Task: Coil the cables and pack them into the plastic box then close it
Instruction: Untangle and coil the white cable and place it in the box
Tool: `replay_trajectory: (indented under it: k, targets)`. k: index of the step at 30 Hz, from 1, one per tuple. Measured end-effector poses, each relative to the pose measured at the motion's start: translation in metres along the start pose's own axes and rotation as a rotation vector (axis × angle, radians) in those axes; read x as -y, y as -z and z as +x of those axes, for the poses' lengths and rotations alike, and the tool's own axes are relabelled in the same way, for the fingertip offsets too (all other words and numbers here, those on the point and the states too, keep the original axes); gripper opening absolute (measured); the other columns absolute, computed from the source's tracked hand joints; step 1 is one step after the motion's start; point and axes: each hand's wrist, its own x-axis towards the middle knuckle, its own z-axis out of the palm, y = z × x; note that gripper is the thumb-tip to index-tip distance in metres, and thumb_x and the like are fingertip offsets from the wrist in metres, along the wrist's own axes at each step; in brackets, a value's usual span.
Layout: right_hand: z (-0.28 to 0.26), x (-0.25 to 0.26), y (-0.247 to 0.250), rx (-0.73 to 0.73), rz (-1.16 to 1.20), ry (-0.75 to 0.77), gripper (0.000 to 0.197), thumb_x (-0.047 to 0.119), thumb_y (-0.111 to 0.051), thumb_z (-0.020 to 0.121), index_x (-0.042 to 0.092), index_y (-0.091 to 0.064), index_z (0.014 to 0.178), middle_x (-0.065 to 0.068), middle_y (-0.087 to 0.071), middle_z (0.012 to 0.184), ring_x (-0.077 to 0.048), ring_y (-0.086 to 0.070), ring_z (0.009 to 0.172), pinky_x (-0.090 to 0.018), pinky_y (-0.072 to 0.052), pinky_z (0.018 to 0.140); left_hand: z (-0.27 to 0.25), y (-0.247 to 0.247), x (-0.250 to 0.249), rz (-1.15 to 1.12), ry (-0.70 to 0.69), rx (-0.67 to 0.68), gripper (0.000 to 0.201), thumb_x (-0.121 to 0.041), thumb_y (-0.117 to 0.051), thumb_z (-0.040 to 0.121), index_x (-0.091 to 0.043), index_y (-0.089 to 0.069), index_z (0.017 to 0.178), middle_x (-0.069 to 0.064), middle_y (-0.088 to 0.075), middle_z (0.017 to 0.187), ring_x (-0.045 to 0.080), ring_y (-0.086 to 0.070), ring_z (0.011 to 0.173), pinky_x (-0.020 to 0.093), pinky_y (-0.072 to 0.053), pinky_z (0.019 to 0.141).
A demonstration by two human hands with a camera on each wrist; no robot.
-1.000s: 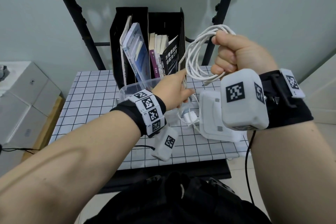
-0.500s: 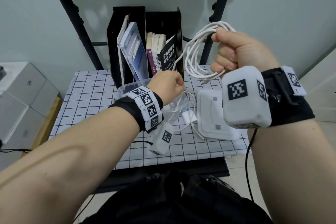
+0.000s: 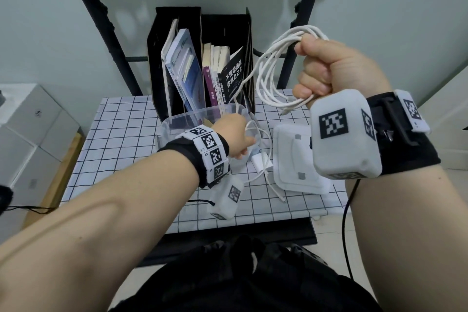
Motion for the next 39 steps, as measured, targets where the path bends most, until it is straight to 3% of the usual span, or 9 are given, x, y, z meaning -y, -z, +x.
replay_trajectory:
  k: [2,4,10,17,21,24,27,32,39]
  targets:
    - [0.000,-0.001,0.001,-0.001,0.000,-0.002,0.017,0.017,-0.057,0.093,0.011,-0.057,0.078,0.007,-0.026,0.038,-0.009,-0.017,0.034,-0.035,-0.008,0.059,0.001,-0.002,-0.001,-0.220,0.079,0.047,0.018,-0.022,-0.053,0.094,-0.019,-0.044,0.079,0.008,-0.069,0.072,0.018,-0.062,0.052,0.030,-0.054,0.055]
    - [0.001,-0.002,0.003,-0.004,-0.003,-0.004,0.017,0.017,-0.056,0.093,0.011,-0.056,0.077,0.007,-0.025,0.038,-0.009,-0.017,0.034,-0.034,-0.008,0.059,0.005,-0.003,-0.002,-0.313,0.110,0.058,0.017,-0.020,-0.054,0.095,-0.013,-0.051,0.080,0.008,-0.068,0.070,0.014,-0.060,0.050,0.026,-0.052,0.052]
    - [0.005,-0.004,0.013,-0.049,-0.006,-0.012,0.017,0.017,-0.057,0.093,0.013,-0.055,0.077,0.007,-0.025,0.039,-0.010,-0.017,0.035,-0.033,-0.009,0.059,0.005,0.001,0.001,-0.337,0.050,-0.007,0.019,-0.026,-0.063,0.089,-0.009,-0.057,0.082,0.004,-0.062,0.062,0.011,-0.052,0.043,0.020,-0.044,0.042]
    - [0.011,-0.014,0.032,-0.123,0.015,-0.051,0.019,0.019,-0.057,0.094,0.014,-0.055,0.076,0.007,-0.024,0.038,-0.009,-0.019,0.033,-0.022,-0.021,0.042,-0.004,0.021,0.009,-0.232,-0.090,-0.107,0.040,-0.050,-0.070,0.077,-0.013,-0.055,0.068,-0.003,-0.047,0.056,0.008,-0.041,0.047,0.022,-0.040,0.053]
    - [0.016,-0.016,0.045,-0.146,0.031,-0.064,0.019,0.018,-0.055,0.094,0.015,-0.055,0.075,0.007,-0.024,0.037,-0.008,-0.019,0.031,-0.022,-0.019,0.042,-0.017,0.039,0.018,-0.304,-0.178,-0.041,0.034,-0.042,-0.062,0.087,-0.011,-0.068,0.074,0.001,-0.049,0.057,0.006,-0.037,0.042,0.014,-0.033,0.042]
    - [0.020,-0.014,0.053,-0.167,0.041,-0.072,0.021,0.020,-0.054,0.094,0.016,-0.054,0.074,0.007,-0.022,0.037,-0.008,-0.019,0.031,-0.022,-0.018,0.043,-0.024,0.050,0.032,-0.406,-0.216,-0.001,0.019,-0.041,-0.058,0.089,-0.031,-0.075,0.090,0.012,-0.060,0.069,0.015,-0.045,0.058,0.023,-0.040,0.055]
    - [0.023,-0.011,0.062,-0.174,0.055,-0.078,0.021,0.021,-0.053,0.094,0.017,-0.053,0.074,0.008,-0.022,0.037,-0.008,-0.019,0.031,-0.021,-0.020,0.042,-0.027,0.056,0.047,-0.599,-0.196,0.029,0.019,-0.030,-0.058,0.091,-0.032,-0.073,0.102,0.020,-0.066,0.097,0.019,-0.050,0.071,0.029,-0.046,0.069]
    - [0.027,-0.011,0.075,-0.201,0.057,-0.083,0.018,0.023,-0.055,0.093,0.020,-0.054,0.075,0.008,-0.023,0.038,-0.008,-0.021,0.032,-0.026,-0.014,0.052,-0.027,0.062,0.065,-1.072,-0.172,0.054,0.026,-0.009,-0.057,0.082,-0.015,-0.074,0.100,0.004,-0.065,0.077,0.016,-0.057,0.071,0.022,-0.053,0.068]
    - [0.028,-0.012,0.081,-0.225,0.058,-0.103,0.019,0.024,-0.054,0.094,0.021,-0.053,0.075,0.008,-0.024,0.038,-0.007,-0.022,0.032,-0.025,-0.016,0.051,-0.023,0.068,0.071,-1.279,-0.184,-0.014,0.027,-0.009,-0.052,0.082,-0.018,-0.076,0.090,0.000,-0.061,0.071,0.012,-0.054,0.064,0.023,-0.051,0.063]
